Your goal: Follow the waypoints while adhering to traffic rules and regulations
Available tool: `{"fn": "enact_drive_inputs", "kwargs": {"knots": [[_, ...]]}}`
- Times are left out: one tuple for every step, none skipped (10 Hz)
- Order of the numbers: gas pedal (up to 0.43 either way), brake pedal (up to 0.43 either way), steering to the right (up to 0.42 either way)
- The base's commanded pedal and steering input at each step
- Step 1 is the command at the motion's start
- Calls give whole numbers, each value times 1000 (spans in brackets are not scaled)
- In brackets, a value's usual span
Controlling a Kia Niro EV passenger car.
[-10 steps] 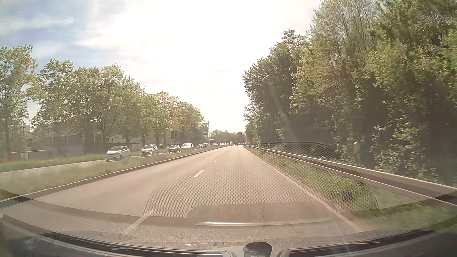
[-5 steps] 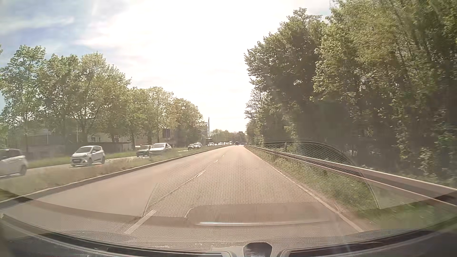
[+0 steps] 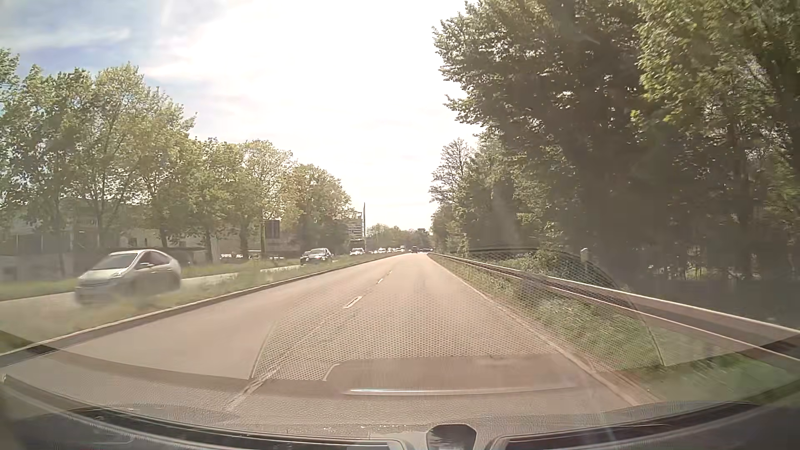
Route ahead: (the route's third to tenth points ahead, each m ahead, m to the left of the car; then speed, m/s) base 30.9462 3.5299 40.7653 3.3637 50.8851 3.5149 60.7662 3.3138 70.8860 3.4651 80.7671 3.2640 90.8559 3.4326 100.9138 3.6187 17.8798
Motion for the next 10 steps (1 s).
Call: {"fn": "enact_drive_inputs", "kwargs": {"knots": [[87,0,0],[87,0,0],[87,0,0],[87,0,0],[87,0,0],[87,0,0],[87,0,0],[87,0,0],[87,0,0],[87,0,0]]}}
